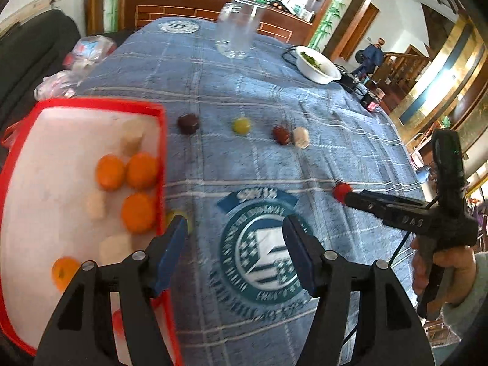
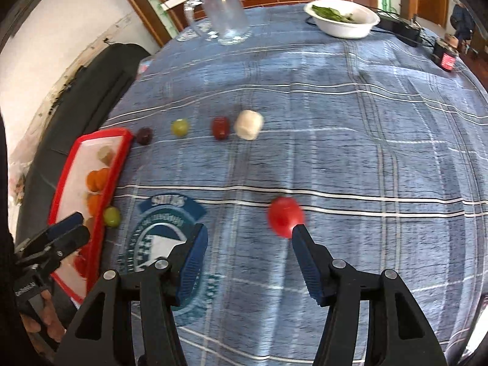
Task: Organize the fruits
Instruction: 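Move left gripper to green-yellow fruit while right gripper grasps a red tomato, then close left gripper on the green-yellow fruit while right gripper lifts the tomato, then carry green fruit with left gripper over tray while right gripper drops tomato in tray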
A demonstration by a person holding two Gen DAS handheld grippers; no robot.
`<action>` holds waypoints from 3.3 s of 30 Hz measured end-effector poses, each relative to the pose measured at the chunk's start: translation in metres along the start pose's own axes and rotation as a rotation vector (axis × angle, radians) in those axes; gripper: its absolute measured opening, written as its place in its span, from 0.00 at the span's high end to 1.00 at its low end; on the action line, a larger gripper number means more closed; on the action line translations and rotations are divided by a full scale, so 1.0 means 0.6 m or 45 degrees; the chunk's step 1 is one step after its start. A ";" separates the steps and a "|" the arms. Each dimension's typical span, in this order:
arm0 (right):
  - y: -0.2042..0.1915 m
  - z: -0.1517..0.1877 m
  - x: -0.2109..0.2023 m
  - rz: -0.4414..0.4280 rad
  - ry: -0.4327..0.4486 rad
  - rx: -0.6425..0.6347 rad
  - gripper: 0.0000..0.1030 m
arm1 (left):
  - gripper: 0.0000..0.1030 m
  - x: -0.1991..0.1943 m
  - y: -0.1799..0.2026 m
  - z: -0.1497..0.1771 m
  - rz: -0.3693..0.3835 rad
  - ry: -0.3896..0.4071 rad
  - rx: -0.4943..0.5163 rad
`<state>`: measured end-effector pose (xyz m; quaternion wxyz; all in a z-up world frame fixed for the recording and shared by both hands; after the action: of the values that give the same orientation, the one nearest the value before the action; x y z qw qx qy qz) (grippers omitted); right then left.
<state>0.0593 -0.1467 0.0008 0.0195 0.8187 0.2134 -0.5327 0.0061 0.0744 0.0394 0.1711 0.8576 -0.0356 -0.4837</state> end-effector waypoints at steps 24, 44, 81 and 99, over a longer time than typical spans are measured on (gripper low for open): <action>0.031 -0.023 0.058 0.083 -0.059 -0.045 0.70 | 0.49 0.178 0.049 -0.139 -0.143 -0.103 0.075; 0.029 -0.017 0.070 0.048 -0.079 -0.050 0.71 | 0.79 0.241 0.052 -0.165 -0.245 -0.123 0.138; -0.198 -0.053 0.028 -0.171 0.016 -0.334 0.71 | 0.79 -0.031 -0.091 -0.075 -0.127 0.117 -0.150; -0.388 -0.066 0.066 -0.334 -0.038 -0.588 0.71 | 0.79 -0.127 -0.269 0.034 -0.255 0.151 -0.396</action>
<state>0.0207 0.0877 0.0284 0.1397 0.7500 0.4332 -0.4799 -0.0684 0.2381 0.0393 0.2543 0.8471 0.1353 -0.4466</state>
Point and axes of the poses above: each gripper's, at about its wrist camera, not at the fingertips, and x roughly the way its jaws point, y to its right, z to its underside, the point moved 4 cm from there along x, roughly the way its jaws point, and after that the axes turned 7 degrees about -x, right-handed, at the moved point
